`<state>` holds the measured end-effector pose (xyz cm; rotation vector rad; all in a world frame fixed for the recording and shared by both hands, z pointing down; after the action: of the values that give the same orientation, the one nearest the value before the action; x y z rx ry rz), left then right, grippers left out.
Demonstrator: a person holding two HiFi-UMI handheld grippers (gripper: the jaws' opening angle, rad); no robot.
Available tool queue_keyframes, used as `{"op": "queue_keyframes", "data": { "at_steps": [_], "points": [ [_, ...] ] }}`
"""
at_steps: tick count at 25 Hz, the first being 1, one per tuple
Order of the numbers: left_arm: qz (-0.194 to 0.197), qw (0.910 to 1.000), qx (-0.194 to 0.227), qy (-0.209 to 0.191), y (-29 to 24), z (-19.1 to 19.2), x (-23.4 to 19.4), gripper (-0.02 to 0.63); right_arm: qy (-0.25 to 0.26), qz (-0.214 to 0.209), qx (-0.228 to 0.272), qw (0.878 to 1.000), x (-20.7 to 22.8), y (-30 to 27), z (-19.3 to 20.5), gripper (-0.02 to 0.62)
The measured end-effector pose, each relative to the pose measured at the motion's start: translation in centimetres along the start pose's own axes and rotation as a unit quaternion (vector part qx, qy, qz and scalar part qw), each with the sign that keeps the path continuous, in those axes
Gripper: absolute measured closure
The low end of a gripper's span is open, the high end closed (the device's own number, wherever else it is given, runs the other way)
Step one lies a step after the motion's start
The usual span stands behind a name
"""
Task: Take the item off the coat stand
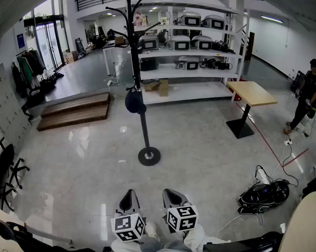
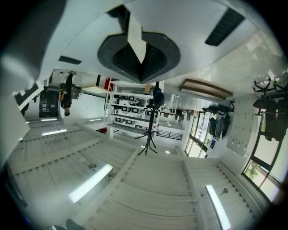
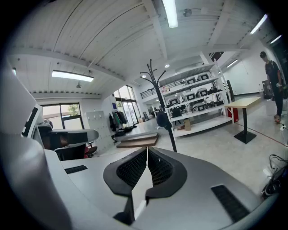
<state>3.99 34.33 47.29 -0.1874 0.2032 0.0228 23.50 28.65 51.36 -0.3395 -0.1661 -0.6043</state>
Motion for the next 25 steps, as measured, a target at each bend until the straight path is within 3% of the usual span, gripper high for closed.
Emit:
{"op": "queue_keyframes", "data": {
  "at_steps": [12,25],
  "points": [
    [0.015,0.9998,-0.003,0.009,-4.5,-0.4,-1.0,0.614,-0.004,-0.001,0.001,1.000,1.0,-4.0,-1.0,0.581],
    [0.032,0.9995,0.007,0.003,-12.5,-3.5,-4.7,0.614,0.003,0.001,0.014,1.000,1.6,-12.7,-4.6,0.580]
  ]
}}
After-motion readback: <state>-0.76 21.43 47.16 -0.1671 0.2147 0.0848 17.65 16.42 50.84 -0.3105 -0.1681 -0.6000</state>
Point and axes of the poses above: the fingertips, and each gripper's own axes: y backward along the fingers, x to its right, z out of its underside, the point moved 10 cm from there along y, backward along the fingers, and after that the axes turned 2 degrees about y, right-handed, at the moved point
